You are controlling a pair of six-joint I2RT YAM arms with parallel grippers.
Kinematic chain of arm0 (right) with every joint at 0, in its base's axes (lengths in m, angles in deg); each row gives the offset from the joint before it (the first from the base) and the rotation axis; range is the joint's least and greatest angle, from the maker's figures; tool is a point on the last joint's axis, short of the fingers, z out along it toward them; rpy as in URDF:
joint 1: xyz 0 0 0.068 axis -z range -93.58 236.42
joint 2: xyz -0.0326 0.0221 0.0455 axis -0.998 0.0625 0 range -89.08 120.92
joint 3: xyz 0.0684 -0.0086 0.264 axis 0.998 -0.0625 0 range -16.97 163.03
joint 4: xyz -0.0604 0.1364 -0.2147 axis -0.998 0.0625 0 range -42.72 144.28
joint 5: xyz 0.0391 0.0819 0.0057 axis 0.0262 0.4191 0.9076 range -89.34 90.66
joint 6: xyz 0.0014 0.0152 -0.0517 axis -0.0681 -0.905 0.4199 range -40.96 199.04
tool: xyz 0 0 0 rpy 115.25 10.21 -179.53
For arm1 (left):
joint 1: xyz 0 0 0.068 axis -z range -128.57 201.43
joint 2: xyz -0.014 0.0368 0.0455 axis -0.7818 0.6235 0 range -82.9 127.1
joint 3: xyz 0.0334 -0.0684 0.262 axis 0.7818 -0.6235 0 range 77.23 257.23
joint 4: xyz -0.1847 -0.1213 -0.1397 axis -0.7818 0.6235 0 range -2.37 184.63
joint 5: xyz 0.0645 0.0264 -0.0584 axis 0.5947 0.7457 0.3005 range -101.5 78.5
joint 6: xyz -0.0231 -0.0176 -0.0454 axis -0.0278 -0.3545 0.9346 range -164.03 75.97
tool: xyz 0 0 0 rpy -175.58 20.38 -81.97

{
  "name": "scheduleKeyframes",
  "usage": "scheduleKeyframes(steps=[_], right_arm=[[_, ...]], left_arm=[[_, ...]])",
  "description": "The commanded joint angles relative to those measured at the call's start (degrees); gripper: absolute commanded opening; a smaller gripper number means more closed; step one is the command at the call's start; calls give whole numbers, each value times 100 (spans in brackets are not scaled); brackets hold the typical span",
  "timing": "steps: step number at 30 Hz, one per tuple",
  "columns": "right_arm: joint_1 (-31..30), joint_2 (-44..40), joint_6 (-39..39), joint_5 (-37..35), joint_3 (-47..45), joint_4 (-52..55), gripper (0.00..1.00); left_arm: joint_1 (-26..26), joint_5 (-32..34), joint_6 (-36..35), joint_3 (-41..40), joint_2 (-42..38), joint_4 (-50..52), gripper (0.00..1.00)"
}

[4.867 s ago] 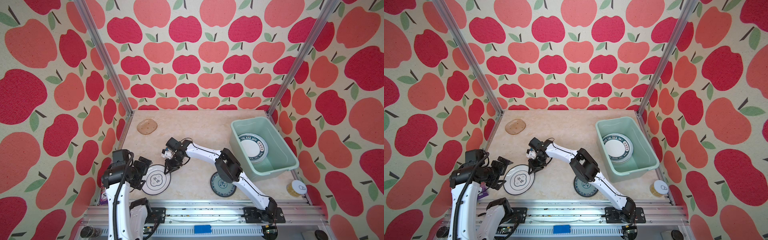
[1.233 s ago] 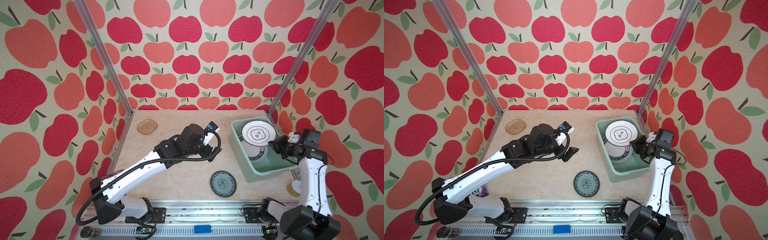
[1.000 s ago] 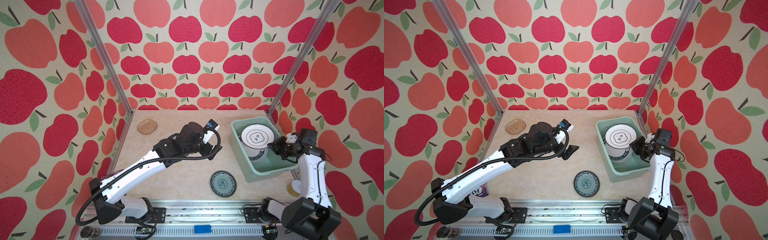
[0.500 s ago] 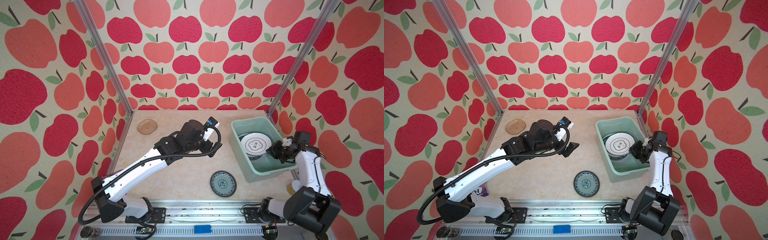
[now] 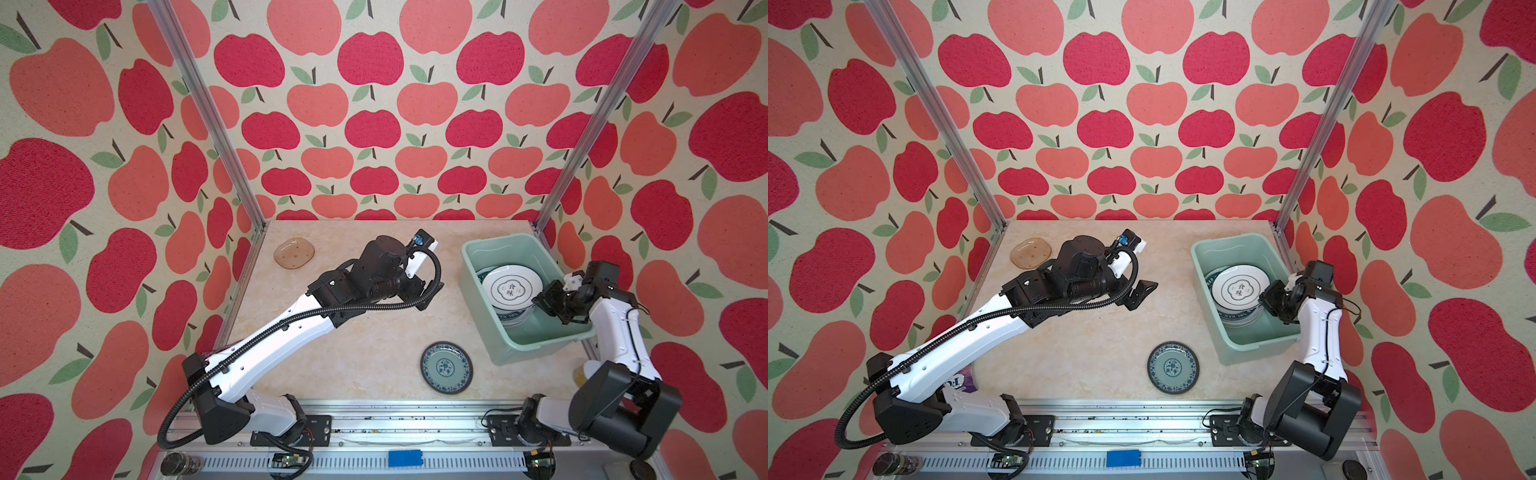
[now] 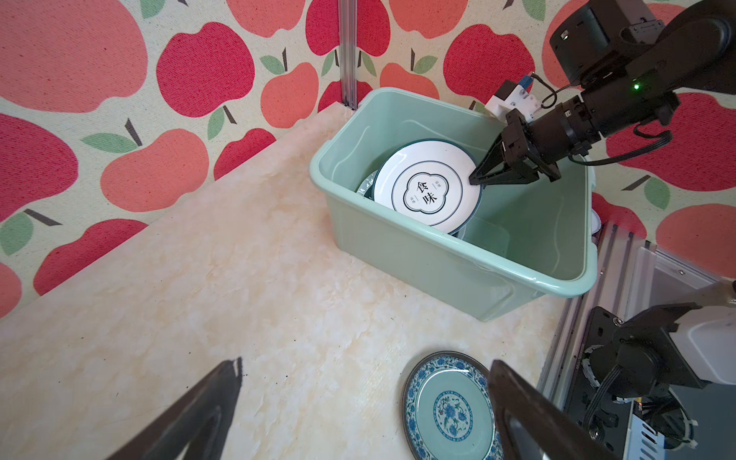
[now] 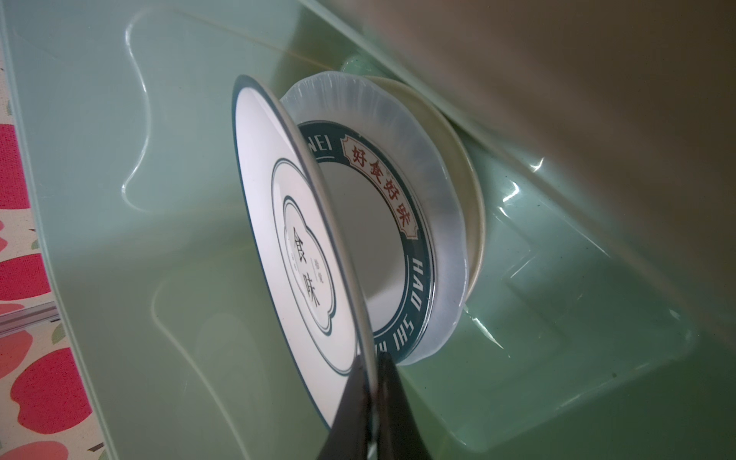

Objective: Place the plates into the plastic bin on the countertop
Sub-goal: Place the plate in the plastic bin.

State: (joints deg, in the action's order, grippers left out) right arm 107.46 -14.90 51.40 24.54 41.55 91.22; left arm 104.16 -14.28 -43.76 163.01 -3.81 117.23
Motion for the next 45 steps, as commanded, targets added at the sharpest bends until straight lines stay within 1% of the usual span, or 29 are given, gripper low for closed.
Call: scheduleKeyframes(steps=[1, 11, 14, 16, 28, 34, 45], right_arm=[[14, 88, 91, 158, -62, 159, 0], [-37, 261, 329, -57, 90, 322, 0], [-48, 340, 389, -67, 188, 371, 5], [-59, 407, 433, -76, 255, 404, 6], [-78, 831, 932, -176, 619, 749, 6], [-73, 915, 962, -208, 660, 745, 12], [-98, 1139, 1022, -108, 765, 732, 15]], left_arm=[[-17, 112, -137, 135, 54, 86, 99], [-25, 112, -194, 151, 93, 107, 99], [-22, 112, -216, 150, 120, 126, 99], [-25, 112, -227, 152, 135, 150, 99], [-61, 63, -313, 193, 269, 177, 99], [-102, 33, -331, 203, 284, 181, 99], [-123, 67, -291, 151, 256, 207, 99]])
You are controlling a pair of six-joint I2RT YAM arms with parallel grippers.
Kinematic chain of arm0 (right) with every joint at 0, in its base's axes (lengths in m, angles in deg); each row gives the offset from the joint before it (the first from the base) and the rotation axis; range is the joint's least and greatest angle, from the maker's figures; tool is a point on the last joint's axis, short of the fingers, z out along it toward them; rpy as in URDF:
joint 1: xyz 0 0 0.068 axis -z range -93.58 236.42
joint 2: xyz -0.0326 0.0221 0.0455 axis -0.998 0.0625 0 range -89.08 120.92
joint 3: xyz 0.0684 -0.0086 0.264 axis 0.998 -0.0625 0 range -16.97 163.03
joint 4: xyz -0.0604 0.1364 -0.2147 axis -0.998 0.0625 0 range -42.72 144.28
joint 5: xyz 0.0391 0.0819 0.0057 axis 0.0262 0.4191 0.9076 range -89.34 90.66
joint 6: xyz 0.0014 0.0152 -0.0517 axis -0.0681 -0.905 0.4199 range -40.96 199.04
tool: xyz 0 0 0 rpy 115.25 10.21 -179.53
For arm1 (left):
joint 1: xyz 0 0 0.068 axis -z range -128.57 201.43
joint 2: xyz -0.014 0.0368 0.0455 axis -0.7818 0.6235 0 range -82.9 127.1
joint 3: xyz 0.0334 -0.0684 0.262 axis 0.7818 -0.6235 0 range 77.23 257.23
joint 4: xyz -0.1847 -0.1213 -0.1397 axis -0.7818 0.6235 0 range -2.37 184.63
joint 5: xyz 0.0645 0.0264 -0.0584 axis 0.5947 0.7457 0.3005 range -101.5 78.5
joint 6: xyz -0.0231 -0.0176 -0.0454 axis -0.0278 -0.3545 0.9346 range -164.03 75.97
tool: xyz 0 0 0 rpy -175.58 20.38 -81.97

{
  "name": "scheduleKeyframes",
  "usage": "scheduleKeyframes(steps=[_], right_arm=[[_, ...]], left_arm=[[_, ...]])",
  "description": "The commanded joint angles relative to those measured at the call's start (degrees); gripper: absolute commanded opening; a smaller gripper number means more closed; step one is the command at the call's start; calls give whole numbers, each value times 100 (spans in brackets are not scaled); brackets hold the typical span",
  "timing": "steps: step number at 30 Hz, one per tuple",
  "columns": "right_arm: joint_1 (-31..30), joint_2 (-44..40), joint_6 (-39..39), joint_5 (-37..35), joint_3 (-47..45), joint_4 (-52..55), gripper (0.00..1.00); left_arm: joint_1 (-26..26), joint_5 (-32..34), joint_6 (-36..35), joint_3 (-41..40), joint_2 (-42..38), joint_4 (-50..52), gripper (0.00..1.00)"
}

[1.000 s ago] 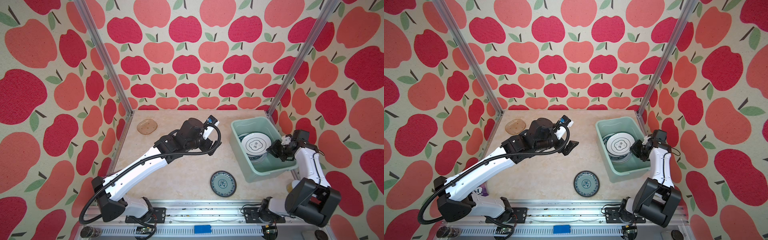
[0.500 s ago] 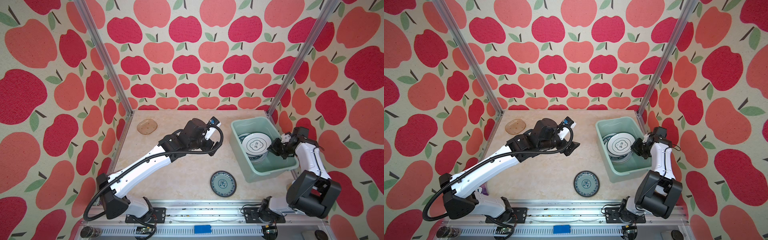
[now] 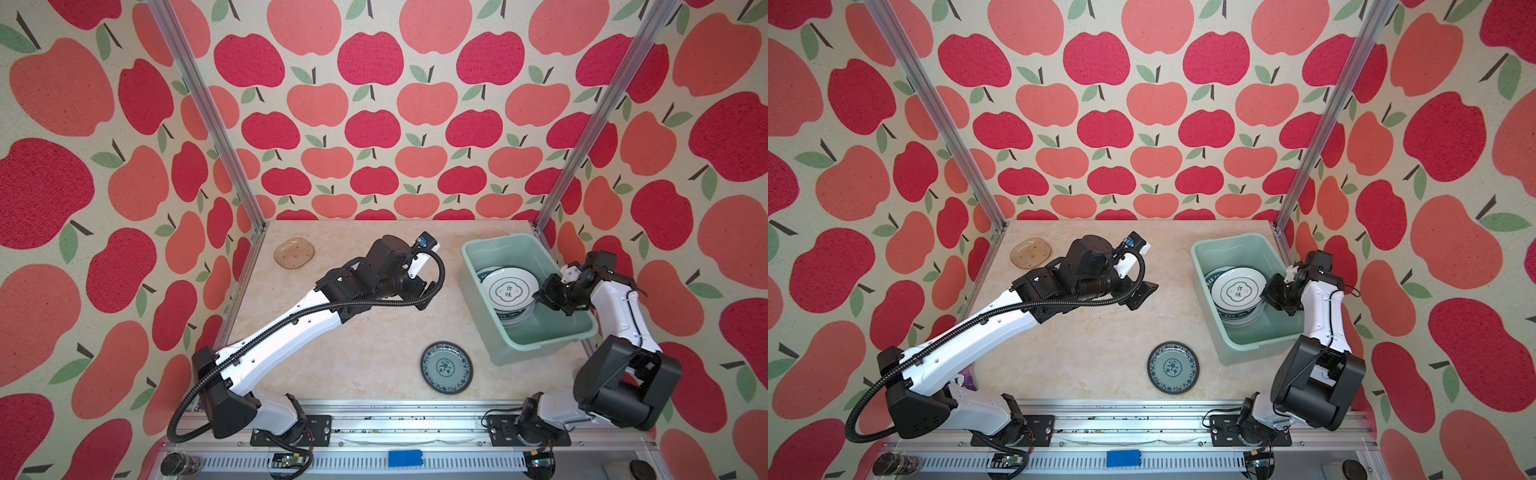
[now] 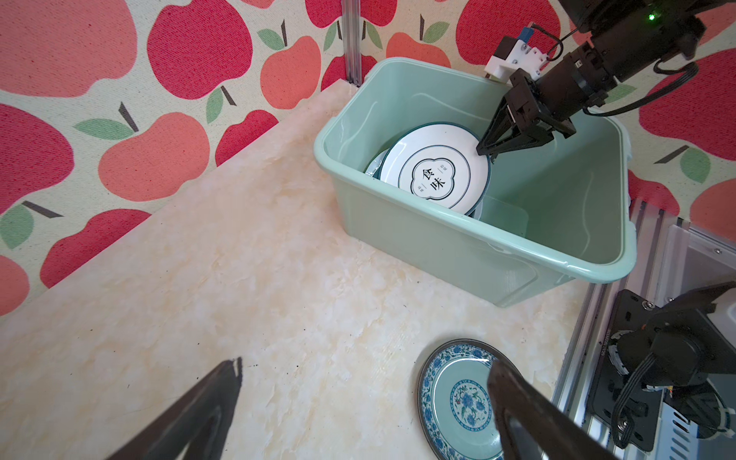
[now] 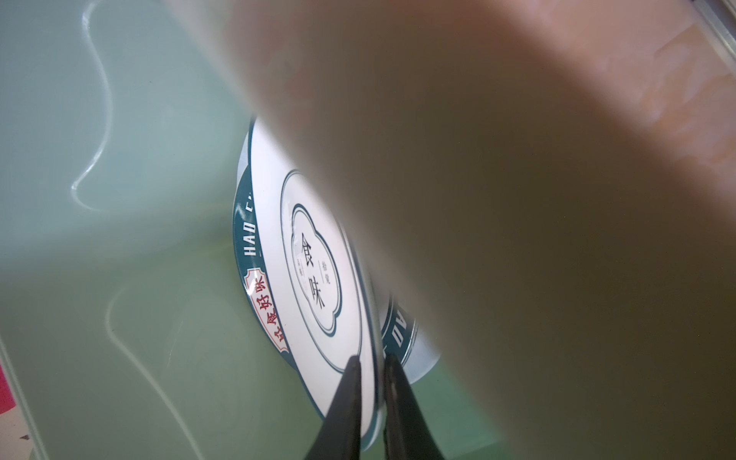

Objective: Place the plates into the plastic bin on the countertop
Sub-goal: Place the plate in the plastic bin.

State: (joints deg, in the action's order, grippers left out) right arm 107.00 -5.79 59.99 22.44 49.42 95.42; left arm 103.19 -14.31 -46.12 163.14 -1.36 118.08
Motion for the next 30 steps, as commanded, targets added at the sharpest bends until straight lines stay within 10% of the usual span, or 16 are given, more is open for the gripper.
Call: scheduleKeyframes(steps=[1, 30], right_arm=[[-50, 256, 169, 166, -27, 291, 15], [-196, 1102, 413, -186, -147, 125, 15]], left_arm=[[-35, 91, -59, 121, 1, 125, 99], [-35, 243, 85, 77, -174, 17, 99]])
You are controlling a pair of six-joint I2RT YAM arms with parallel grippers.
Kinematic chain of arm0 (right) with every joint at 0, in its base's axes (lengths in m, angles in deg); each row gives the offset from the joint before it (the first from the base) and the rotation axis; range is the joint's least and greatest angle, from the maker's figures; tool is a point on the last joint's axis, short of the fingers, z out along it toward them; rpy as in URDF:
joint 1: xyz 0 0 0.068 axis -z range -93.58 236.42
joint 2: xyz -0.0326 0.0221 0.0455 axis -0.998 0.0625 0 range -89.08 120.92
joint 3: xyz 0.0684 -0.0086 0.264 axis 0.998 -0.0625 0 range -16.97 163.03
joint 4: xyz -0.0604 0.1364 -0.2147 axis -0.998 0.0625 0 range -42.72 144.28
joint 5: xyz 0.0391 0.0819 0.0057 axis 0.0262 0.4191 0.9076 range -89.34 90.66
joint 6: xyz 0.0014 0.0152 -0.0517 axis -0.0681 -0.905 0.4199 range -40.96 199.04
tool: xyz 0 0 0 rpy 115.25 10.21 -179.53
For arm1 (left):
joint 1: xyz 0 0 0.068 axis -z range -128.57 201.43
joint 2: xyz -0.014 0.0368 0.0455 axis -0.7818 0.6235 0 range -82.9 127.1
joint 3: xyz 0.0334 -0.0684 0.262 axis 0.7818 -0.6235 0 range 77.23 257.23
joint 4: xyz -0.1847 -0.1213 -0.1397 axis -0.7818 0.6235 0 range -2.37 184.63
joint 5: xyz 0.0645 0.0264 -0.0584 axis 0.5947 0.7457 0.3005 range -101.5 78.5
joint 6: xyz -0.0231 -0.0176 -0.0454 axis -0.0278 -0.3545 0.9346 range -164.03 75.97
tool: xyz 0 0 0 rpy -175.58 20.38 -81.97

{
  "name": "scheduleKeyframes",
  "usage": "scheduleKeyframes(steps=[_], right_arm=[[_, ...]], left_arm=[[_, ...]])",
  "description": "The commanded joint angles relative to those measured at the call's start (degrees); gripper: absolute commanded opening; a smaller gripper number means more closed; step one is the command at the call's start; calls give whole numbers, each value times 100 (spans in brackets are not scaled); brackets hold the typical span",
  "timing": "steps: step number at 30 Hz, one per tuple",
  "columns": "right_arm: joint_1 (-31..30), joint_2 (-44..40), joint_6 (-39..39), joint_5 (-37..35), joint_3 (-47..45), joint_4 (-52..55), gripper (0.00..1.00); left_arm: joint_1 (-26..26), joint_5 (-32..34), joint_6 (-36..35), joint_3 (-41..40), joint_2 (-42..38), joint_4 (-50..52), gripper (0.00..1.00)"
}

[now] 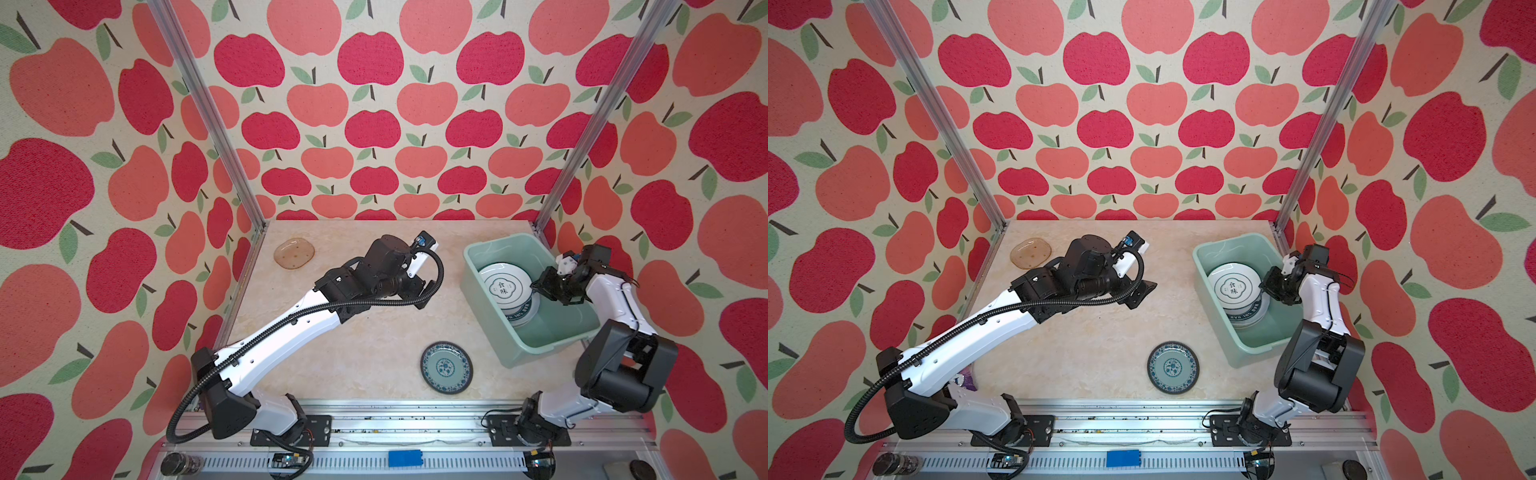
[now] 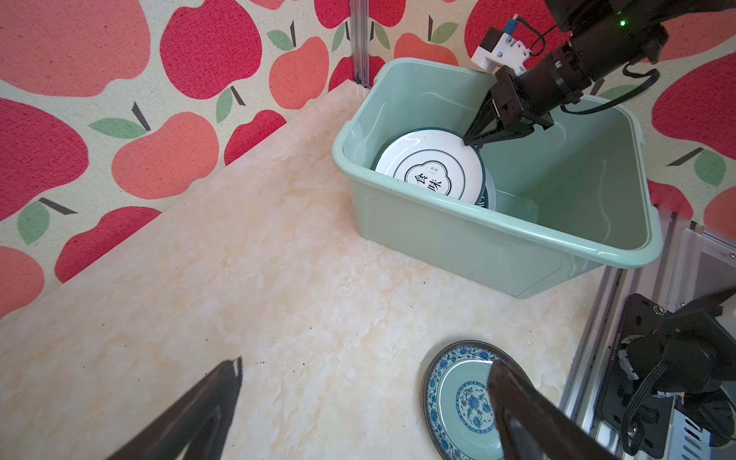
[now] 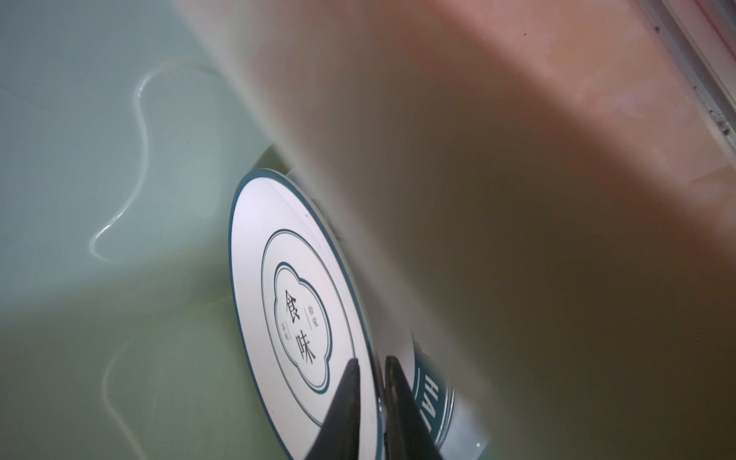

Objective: Place the plates into the plastic bin on the countertop
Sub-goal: Place the plate in the plastic bin.

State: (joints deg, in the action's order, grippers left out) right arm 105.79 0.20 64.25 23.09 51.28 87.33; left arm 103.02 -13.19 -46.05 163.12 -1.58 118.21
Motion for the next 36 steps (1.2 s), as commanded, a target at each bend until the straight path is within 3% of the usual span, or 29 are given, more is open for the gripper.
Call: scheduleKeyframes(steps=[1, 17, 25, 27, 30, 36], right_arm=[[-83, 512, -18, -281, -335, 933, 15], [-256, 251, -117, -438, 73, 1133, 15], [-542, -642, -317, -95, 768, 1330, 43], [-708, -901, -410, 68, 899, 1320, 48], [-1156, -1249, -494, 121, 1235, 1431, 54], [-2476, -1583, -615, -33, 1837, 1627, 56]], left_arm=[[-18, 134, 79, 71, -153, 5, 99], [-27, 193, 34, 56, -236, -32, 99], [-71, 550, 170, -72, -540, -196, 99], [-86, 746, 346, -259, -756, -334, 99], [-216, 506, 578, -474, -1094, -322, 99], [-651, 304, 1054, -843, -1828, -12, 99]])
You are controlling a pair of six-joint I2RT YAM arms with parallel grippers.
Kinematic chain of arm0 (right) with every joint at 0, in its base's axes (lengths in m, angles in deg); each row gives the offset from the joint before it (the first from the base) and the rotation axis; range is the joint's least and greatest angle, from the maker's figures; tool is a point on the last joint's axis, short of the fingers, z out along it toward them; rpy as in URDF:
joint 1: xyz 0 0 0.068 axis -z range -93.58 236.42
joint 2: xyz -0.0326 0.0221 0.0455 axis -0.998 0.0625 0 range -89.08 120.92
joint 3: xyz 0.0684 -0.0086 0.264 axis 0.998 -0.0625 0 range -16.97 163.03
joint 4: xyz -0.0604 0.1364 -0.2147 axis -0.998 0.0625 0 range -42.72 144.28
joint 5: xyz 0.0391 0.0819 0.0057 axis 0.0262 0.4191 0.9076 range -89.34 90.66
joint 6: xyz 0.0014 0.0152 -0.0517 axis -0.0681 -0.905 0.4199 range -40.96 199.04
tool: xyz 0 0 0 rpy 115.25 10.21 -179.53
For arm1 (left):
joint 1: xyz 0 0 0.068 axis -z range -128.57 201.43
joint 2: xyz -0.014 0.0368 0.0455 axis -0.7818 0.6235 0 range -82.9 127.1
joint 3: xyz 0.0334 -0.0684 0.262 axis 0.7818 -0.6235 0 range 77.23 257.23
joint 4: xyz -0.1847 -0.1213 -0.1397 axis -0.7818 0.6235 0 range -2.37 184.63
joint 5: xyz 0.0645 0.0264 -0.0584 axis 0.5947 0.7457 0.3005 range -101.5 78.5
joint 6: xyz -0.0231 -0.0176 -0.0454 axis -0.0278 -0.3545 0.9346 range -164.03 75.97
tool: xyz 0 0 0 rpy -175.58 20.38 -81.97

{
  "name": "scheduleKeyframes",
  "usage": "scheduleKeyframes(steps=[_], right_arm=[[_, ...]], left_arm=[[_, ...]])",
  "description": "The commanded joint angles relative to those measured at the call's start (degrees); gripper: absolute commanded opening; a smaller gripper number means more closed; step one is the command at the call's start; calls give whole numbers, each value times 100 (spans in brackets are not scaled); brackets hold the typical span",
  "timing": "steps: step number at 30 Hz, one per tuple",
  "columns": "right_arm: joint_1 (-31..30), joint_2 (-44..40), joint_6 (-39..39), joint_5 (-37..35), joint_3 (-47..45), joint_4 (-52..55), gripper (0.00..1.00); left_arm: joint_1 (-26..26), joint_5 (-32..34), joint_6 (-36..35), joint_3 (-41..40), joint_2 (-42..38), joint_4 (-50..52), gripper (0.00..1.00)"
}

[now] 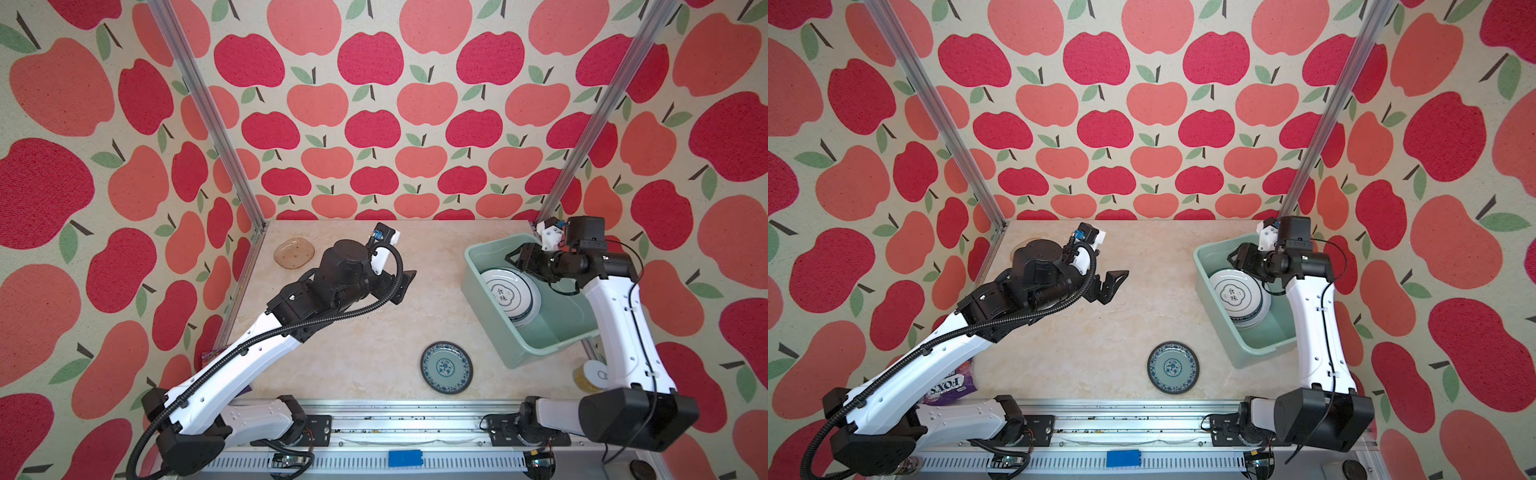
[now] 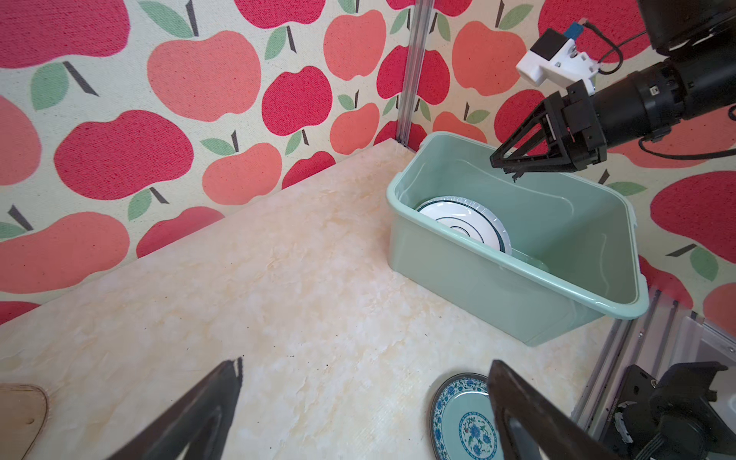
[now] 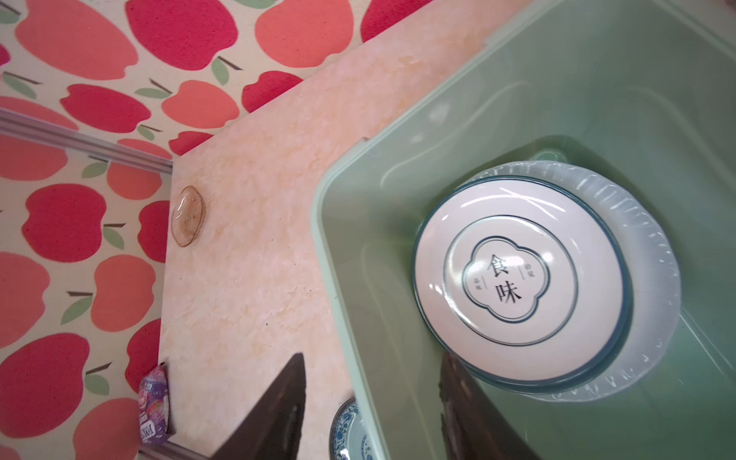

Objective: Place the plates into the plastic bin on the countertop
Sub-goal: Place the plate in the plastic bin, then pick up the plate from the bottom-center of the table.

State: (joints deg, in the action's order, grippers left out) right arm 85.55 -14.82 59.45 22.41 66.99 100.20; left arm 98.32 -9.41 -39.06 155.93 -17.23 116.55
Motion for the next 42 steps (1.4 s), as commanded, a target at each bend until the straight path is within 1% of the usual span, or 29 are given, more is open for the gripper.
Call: scheduleKeyframes(steps=[1, 3, 5, 8, 11, 14, 15, 18, 20, 22, 24, 27, 31, 32, 35, 39, 42], right_arm=[[-698, -84, -153, -67, 360, 373, 56], [-1266, -61, -224, -289, 547, 375, 57], [-1748, 6, -374, -552, 653, 288, 57], [-2573, 248, -730, -995, 798, 6, 57], [-3317, 728, -1137, -1462, 1062, -288, 56], [-3868, 1406, -1446, -1563, 1454, -622, 56], [-3994, 1660, -1499, -1580, 1622, -667, 56], [-4259, 2266, -1571, -1624, 1930, -756, 56], [-4347, 2581, -1409, -1541, 2161, -579, 56], [-4387, 2803, -1199, -1591, 2375, -36, 56], [-4410, 2853, -942, -1628, 2327, 540, 56], [-4466, 2535, -625, -1701, 1740, 1100, 58], [-4466, 1983, -642, -1824, 815, 1545, 63], [-4466, 1876, -717, -1829, 604, 1656, 65], [-4483, 1598, -1008, -1851, -25, 1831, 67], [-4526, 1047, -1494, -1848, -1119, 1730, 67], [-4612, 650, -1758, -1850, -1767, 1709, 67]], left_arm=[[-282, -28, 399, -131, -303, 270, 99], [-665, 188, 648, -105, -512, 582, 99], [-1316, 146, 1078, -84, -565, 856, 99], [-2483, -131, 1926, -136, -590, 1125, 99], [-3640, -452, 2785, -314, -537, 1323, 99], [-4663, -939, 3398, -671, -392, 1352, 100], [-4868, -951, 3544, -851, -380, 1290, 100], [-5175, -1142, 3812, -1268, -362, 1170, 99], [-5216, -1393, 4033, -1463, -203, 1204, 99], [-5141, -1735, 4192, -1654, -186, 1222, 97], [-5023, -2185, 4298, -1876, -188, 1264, 98], [-4820, -2827, 4176, -2080, -185, 1413, 99], [-4413, -3425, 3785, -2024, -60, 1504, 100], [-4260, -3582, 3670, -1917, 50, 1496, 99], [-3648, -3802, 3154, -1323, 527, 1630, 98], [-2525, -3462, 2108, -92, 1540, 2396, 97], [-1728, -3119, 1401, 604, 2201, 3084, 94]])
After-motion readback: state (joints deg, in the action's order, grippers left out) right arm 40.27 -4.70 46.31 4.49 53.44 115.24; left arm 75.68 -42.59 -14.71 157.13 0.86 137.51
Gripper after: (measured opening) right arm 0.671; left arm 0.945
